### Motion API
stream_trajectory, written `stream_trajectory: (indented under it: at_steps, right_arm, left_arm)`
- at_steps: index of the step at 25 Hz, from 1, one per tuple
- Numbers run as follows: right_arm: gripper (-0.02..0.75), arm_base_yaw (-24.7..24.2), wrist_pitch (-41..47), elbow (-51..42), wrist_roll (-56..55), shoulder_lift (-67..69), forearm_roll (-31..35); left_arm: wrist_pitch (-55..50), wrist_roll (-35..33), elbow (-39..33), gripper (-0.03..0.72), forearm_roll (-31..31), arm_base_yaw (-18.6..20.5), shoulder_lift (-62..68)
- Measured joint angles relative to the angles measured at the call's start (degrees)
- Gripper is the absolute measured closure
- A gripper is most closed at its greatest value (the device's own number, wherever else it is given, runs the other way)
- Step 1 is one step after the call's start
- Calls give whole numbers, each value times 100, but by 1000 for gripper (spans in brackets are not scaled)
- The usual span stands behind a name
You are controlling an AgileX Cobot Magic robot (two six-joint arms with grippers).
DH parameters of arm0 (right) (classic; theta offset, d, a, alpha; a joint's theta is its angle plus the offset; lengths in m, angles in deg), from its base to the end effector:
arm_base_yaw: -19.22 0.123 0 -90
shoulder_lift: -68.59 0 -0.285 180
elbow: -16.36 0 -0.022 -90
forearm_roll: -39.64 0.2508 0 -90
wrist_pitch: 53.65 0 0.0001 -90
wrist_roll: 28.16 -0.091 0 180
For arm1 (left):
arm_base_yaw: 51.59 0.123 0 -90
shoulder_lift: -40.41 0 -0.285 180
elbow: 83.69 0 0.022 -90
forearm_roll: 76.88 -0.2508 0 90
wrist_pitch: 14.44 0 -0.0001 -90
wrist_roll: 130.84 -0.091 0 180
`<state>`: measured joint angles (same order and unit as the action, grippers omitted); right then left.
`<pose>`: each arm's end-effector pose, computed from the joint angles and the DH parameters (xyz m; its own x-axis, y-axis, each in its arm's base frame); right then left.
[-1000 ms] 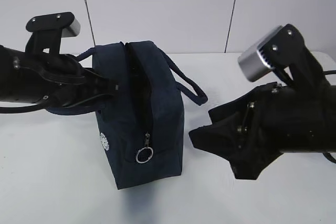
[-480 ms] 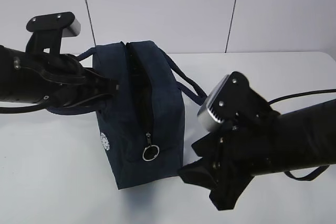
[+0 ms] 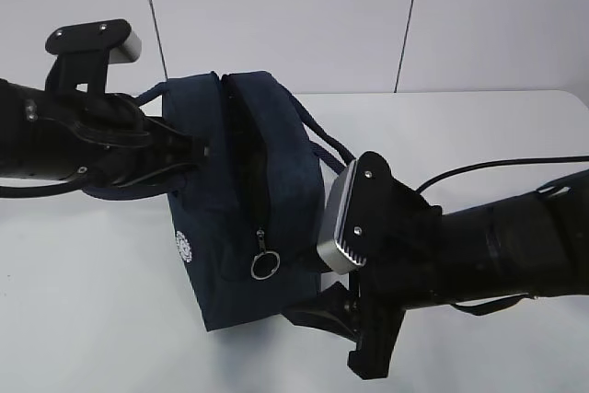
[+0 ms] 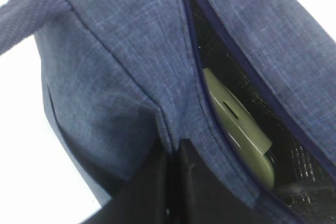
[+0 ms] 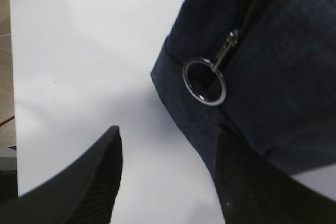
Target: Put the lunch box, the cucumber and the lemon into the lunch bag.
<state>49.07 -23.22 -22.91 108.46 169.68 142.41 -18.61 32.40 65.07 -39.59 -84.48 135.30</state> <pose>0.2288 0.1832 0.1697 -0.1076 -0.5914 -0.7992 -0.9459 0.3083 -0.1008 0.2581 -0.1717 0.2190 -0.6995 0.0365 -0.7137 0.3486 0.8893 -0.2961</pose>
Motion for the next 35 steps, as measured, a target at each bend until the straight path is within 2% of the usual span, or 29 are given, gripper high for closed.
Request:
stream_trajectory:
  at_steps: [5,13,27,35]
  right_arm:
    - [330,0,308,191,122,196,58]
    - [330,0,319,526,158,586,68]
    - [330,0,-125,540,170,608,72]
    - [330,0,-137,851,170,679,72]
  left_arm:
    - [9,0,0,687,0,0,0]
    - [12,0,0,687,0,0,0]
    - [22,0,0,687,0,0,0]
    - [24,0,0,687,0,0,0]
